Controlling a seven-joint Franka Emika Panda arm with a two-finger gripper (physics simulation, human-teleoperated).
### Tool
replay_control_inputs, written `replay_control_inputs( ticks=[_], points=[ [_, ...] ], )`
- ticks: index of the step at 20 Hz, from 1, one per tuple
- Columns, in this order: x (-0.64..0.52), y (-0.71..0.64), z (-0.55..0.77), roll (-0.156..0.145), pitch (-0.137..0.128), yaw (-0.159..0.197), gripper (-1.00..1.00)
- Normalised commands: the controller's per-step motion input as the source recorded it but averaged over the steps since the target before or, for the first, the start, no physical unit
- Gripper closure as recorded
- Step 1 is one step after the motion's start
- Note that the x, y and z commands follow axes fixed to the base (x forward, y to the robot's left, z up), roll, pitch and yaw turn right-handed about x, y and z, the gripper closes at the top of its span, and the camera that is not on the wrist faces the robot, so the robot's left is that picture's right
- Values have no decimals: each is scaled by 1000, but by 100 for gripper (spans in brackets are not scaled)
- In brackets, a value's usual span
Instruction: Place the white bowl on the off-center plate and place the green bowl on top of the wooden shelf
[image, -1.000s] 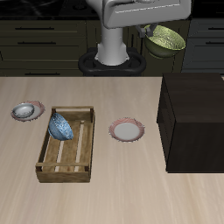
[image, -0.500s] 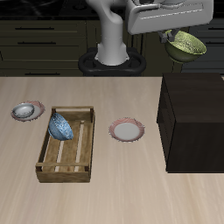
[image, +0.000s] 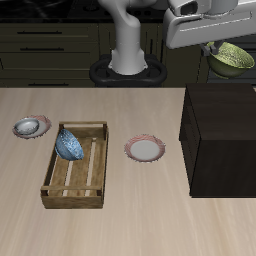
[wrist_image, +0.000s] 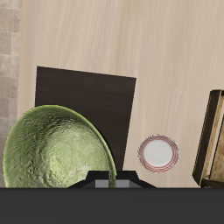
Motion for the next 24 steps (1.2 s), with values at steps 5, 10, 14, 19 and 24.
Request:
replay_control_inputs(
  ticks=[5, 10, 14, 19, 24],
  points=[
    [123, 190, -115, 10, 14, 13, 100],
    [162, 62, -205, -19, 31, 10, 100],
    [64, -96, -135, -17, 18, 13, 100],
    [139, 20, -300, 10, 43, 21, 100],
    [-5, 127, -163, 23, 21, 5, 100]
  ],
)
